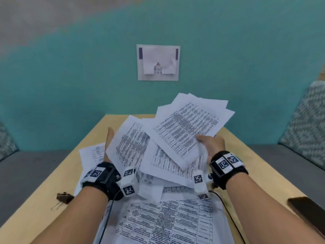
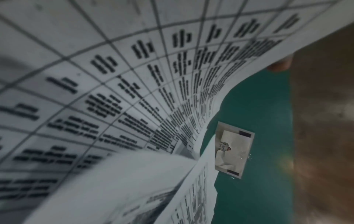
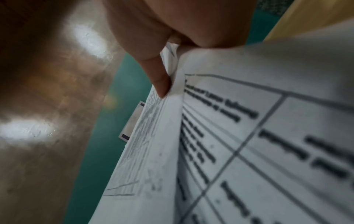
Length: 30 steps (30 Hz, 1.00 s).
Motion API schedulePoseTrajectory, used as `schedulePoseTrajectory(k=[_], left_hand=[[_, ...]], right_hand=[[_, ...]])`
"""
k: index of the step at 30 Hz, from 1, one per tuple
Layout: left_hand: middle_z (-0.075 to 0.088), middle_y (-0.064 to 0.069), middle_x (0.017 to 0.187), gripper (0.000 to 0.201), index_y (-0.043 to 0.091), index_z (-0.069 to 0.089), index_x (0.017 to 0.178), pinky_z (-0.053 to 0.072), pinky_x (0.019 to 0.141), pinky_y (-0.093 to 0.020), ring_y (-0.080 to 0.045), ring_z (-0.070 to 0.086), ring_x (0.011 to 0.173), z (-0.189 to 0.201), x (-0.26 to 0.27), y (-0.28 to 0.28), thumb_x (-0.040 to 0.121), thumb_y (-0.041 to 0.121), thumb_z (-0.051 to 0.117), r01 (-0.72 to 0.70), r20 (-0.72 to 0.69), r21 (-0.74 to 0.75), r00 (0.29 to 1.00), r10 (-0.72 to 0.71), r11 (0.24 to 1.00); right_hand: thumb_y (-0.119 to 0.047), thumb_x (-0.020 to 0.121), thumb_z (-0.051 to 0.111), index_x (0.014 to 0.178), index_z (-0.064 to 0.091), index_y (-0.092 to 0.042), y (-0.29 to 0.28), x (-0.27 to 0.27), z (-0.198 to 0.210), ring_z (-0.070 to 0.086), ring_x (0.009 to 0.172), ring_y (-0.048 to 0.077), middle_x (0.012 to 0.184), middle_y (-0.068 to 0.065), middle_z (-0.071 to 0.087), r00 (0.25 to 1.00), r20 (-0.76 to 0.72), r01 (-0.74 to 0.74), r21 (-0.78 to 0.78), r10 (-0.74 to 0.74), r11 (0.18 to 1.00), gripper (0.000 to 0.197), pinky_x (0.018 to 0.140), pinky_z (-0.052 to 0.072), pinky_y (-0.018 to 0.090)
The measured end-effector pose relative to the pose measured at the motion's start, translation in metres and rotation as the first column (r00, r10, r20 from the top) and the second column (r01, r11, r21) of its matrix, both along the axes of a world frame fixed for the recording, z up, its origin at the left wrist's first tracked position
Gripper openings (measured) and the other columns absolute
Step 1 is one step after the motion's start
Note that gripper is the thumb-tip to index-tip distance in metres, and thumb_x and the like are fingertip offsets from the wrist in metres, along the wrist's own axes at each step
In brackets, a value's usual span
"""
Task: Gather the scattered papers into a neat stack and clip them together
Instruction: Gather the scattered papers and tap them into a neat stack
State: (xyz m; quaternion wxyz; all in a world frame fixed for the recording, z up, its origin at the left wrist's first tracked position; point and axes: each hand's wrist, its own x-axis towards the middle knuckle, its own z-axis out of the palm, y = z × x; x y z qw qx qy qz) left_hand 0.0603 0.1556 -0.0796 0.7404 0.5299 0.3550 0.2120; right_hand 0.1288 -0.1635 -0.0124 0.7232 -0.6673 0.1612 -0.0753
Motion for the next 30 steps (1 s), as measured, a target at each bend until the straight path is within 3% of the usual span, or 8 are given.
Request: schedulePoseTrajectory(k=[2, 5, 13, 18, 20, 23, 27, 30], left_hand=[[0.061, -0.009, 0.143, 0.083, 0.017, 0.052, 0.141, 0.046, 0.107, -0.043, -0.025, 0.06, 0.127, 0.018, -0.008, -0.019, 0.087, 0.08, 0.045, 0.154, 0.019, -0.017, 0.988, -0.154, 0.988], [0.074, -0.003, 0.083, 0.021, 0.018, 0.061, 0.102, 0.052, 0.066, -0.027, -0.017, 0.068, 0.066, 0.042, -0.008, -0.04, 0.103, 0.034, 0.047, 0.458, 0.087, 0.005, 0.885, -0.457, 0.889], [0.052, -0.019, 0.115, 0.041, 0.003, 0.046, 0.129, 0.051, 0.061, -0.038, -0.033, 0.053, 0.09, 0.041, 0.003, -0.053, 0.092, 0.017, 0.058, 0.593, -0.192, -0.044, 0.785, -0.589, 0.804], [0.062, -0.02, 0.076, 0.013, 0.006, 0.051, 0.095, 0.046, 0.067, -0.037, -0.03, 0.052, 0.074, 0.054, 0.0, -0.066, 0.098, 0.018, 0.054, 0.599, -0.246, -0.049, 0.768, -0.591, 0.799], [0.063, -0.024, 0.106, 0.031, 0.004, 0.054, 0.108, 0.051, 0.077, -0.04, -0.034, 0.059, 0.084, 0.054, 0.003, -0.062, 0.085, 0.019, 0.069, 0.606, -0.223, -0.048, 0.768, -0.6, 0.794], [0.051, -0.023, 0.147, 0.115, 0.004, 0.049, 0.14, 0.05, 0.098, -0.06, -0.044, 0.06, 0.116, 0.027, 0.029, -0.037, 0.035, 0.015, 0.093, 0.643, -0.17, -0.094, 0.742, -0.649, 0.76], [0.074, -0.029, 0.107, 0.038, -0.005, 0.062, 0.124, 0.062, 0.073, -0.057, -0.043, 0.075, 0.085, 0.072, -0.003, -0.056, 0.086, -0.006, 0.061, 0.672, -0.056, -0.028, 0.738, -0.673, 0.74], [0.076, -0.022, 0.11, 0.037, 0.002, 0.066, 0.121, 0.06, 0.082, -0.053, -0.04, 0.075, 0.094, 0.089, 0.003, -0.054, 0.088, -0.013, 0.058, 0.654, 0.05, 0.147, 0.744, -0.666, 0.742]], right_hand=[[-0.012, 0.082, 0.082, 0.149, 0.034, 0.007, -0.006, 0.005, -0.005, 0.049, 0.132, 0.037, 0.148, 0.018, 0.048, 1.0, -0.031, 0.0, -0.042, -0.001, 0.999, 0.085, 0.108, 0.042, 0.045], [-0.014, 0.082, 0.082, 0.148, 0.035, 0.008, -0.011, 0.005, -0.007, 0.052, 0.129, 0.041, 0.146, 0.021, 0.05, 0.992, -0.123, -0.039, -0.138, 0.022, 0.99, 0.084, 0.106, 0.045, 0.047], [-0.016, 0.094, 0.07, 0.114, 0.053, 0.001, -0.023, -0.001, -0.011, 0.054, 0.083, 0.025, 0.097, 0.008, 0.051, 0.878, -0.447, -0.397, -0.474, 0.173, 0.786, 0.031, 0.072, 0.045, 0.03], [-0.018, 0.092, 0.071, 0.084, 0.049, -0.006, -0.022, -0.001, -0.012, 0.04, 0.048, 0.017, 0.068, 0.006, 0.038, 0.839, -0.502, -0.485, -0.516, 0.208, 0.706, 0.026, 0.043, 0.033, 0.023], [-0.011, 0.09, 0.072, 0.085, 0.056, -0.001, -0.018, 0.002, -0.015, 0.054, 0.066, 0.023, 0.084, 0.016, 0.052, 0.857, -0.431, -0.484, -0.488, 0.282, 0.726, 0.019, 0.059, 0.048, 0.026], [0.013, 0.081, 0.067, 0.12, 0.061, 0.01, -0.023, 0.006, -0.016, 0.064, 0.112, 0.04, 0.127, 0.03, 0.062, 0.941, -0.156, -0.336, -0.369, 0.299, 0.866, 0.04, 0.095, 0.053, 0.048], [0.01, 0.085, 0.07, 0.123, 0.066, -0.011, -0.03, 0.003, 0.002, 0.067, 0.109, 0.026, 0.123, 0.007, 0.071, 0.945, 0.073, -0.296, -0.233, 0.32, 0.926, 0.043, 0.088, 0.055, 0.038], [0.004, 0.085, 0.074, 0.122, 0.068, -0.016, -0.031, 0.006, 0.019, 0.069, 0.11, 0.024, 0.119, 0.001, 0.074, 0.927, 0.23, -0.256, -0.187, 0.296, 0.948, 0.042, 0.103, 0.05, 0.049]])
